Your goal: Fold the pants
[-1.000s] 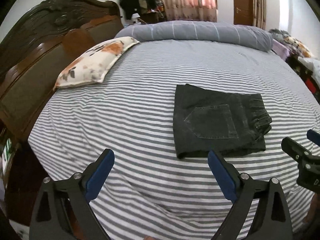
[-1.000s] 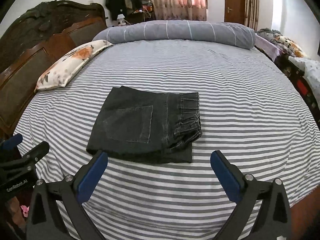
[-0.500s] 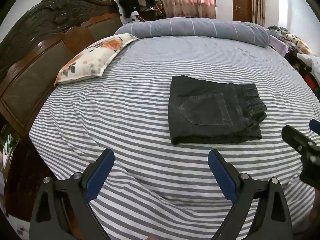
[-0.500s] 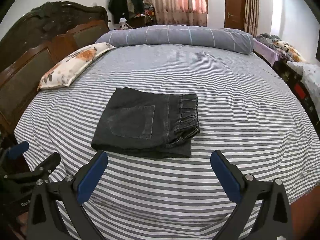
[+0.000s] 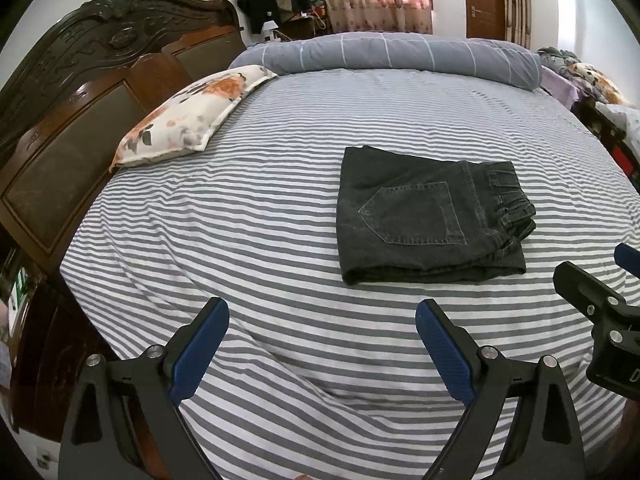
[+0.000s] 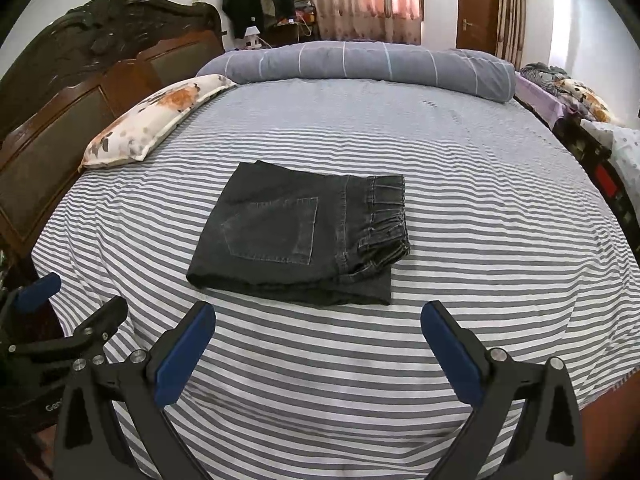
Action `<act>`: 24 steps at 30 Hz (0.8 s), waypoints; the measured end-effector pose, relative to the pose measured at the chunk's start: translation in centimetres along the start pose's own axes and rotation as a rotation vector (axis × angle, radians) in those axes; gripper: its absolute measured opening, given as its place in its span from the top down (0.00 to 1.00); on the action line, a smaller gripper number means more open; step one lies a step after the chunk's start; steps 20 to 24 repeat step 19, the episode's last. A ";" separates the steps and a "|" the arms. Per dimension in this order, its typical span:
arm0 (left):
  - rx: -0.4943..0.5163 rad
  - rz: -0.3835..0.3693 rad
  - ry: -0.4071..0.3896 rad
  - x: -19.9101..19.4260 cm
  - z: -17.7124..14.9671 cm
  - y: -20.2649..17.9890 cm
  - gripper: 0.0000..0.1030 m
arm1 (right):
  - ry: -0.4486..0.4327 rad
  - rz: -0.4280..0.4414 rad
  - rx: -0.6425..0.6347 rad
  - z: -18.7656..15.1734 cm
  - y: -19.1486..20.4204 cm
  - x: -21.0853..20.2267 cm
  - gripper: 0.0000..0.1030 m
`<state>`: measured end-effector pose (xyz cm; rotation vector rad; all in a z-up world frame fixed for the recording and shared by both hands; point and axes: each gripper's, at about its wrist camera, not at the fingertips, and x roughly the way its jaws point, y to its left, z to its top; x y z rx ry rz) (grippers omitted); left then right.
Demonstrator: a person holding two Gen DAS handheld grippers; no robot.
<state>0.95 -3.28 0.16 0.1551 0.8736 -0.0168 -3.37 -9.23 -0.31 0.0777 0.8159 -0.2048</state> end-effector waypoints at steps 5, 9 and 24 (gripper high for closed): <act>-0.001 0.007 -0.002 0.2 0.0 0.1 0.08 | 0.010 0.008 0.010 -0.2 -0.1 0.2 0.01; -0.001 0.003 0.005 0.4 -0.1 0.3 0.09 | 0.020 0.017 0.014 -0.5 -0.1 0.3 0.01; -0.010 -0.045 0.017 0.5 -0.3 0.4 0.10 | 0.035 0.028 0.023 -0.9 -0.1 0.5 0.01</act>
